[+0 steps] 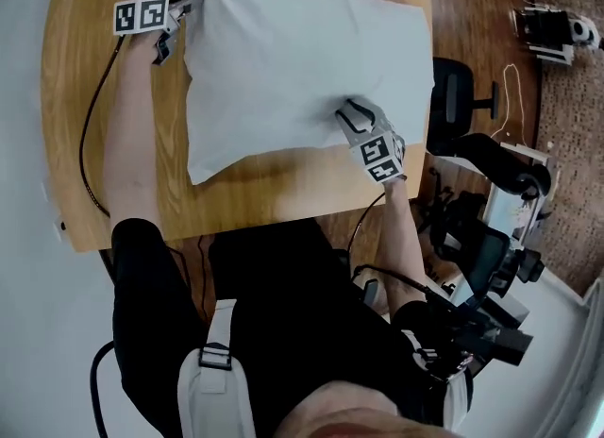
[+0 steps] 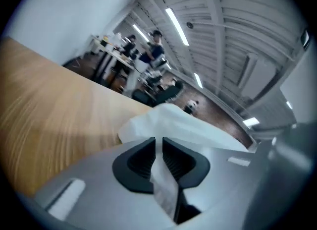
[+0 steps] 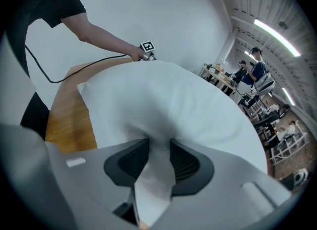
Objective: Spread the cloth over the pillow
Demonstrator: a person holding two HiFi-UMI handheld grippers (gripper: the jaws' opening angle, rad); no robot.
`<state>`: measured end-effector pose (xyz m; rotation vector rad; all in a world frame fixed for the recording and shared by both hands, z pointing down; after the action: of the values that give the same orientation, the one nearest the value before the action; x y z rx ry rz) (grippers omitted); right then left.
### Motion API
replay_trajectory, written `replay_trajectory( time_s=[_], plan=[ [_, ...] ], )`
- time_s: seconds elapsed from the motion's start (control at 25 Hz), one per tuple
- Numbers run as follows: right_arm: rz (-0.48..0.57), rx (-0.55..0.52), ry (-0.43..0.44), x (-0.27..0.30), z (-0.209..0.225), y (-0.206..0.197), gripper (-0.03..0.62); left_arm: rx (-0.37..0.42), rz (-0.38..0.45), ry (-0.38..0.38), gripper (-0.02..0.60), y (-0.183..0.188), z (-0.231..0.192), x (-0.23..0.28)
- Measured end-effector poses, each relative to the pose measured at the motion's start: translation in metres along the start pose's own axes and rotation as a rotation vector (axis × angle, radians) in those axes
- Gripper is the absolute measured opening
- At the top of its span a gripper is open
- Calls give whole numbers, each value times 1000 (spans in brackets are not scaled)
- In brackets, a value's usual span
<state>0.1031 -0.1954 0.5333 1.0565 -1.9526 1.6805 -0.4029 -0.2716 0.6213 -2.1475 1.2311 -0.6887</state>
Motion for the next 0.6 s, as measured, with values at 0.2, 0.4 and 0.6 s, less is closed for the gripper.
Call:
replay_trajectory(
  time_s=[0.2,0.4,0.6],
  plan=[
    [1,2,-8,6,-6,-4,135,20,227,13,51,21,38,-40],
    [30,36,-16,5,-4,-8,137,-235,88,-20,51,-81,86,-98],
    [75,83,-34,-18,-4,0,137,-141,275,265,79,-102,75,-115]
  ],
)
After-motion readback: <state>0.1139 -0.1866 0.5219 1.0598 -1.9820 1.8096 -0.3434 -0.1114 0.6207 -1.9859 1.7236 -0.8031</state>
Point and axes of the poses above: the fingertips, and each gripper's own axes: x forward along the fingers, z to its right, y out of its top, the point moved 10 cm from there along -x, backward along the fingers, and after that the axes turned 15 degrees about z, right-handed, at the moved point
